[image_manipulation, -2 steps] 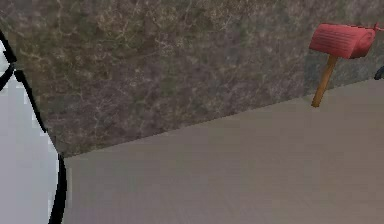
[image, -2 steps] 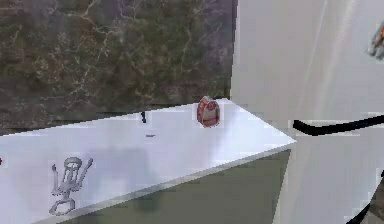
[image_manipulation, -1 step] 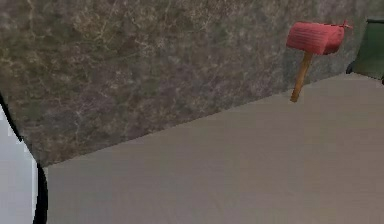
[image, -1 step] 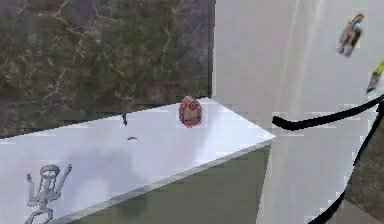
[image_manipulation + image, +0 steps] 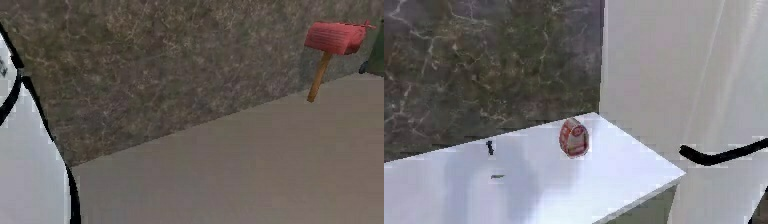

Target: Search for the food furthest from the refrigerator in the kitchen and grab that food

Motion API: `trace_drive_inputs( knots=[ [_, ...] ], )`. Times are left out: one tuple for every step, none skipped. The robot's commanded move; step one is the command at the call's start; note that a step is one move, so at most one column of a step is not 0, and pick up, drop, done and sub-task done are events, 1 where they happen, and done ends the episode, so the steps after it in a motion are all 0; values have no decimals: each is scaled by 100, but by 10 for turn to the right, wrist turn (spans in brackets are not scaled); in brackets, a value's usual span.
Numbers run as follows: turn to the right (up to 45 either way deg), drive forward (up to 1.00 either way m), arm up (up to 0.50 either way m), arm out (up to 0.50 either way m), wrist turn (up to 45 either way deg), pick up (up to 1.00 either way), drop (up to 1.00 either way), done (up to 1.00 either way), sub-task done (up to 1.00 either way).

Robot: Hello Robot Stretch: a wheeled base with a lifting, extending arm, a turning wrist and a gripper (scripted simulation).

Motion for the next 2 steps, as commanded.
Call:
trace_drive_inputs(
  knots=[
    [-450,0,0,0,0,0,0,0,0],
    [-450,0,0,0,0,0,0,0,0]
  ],
)
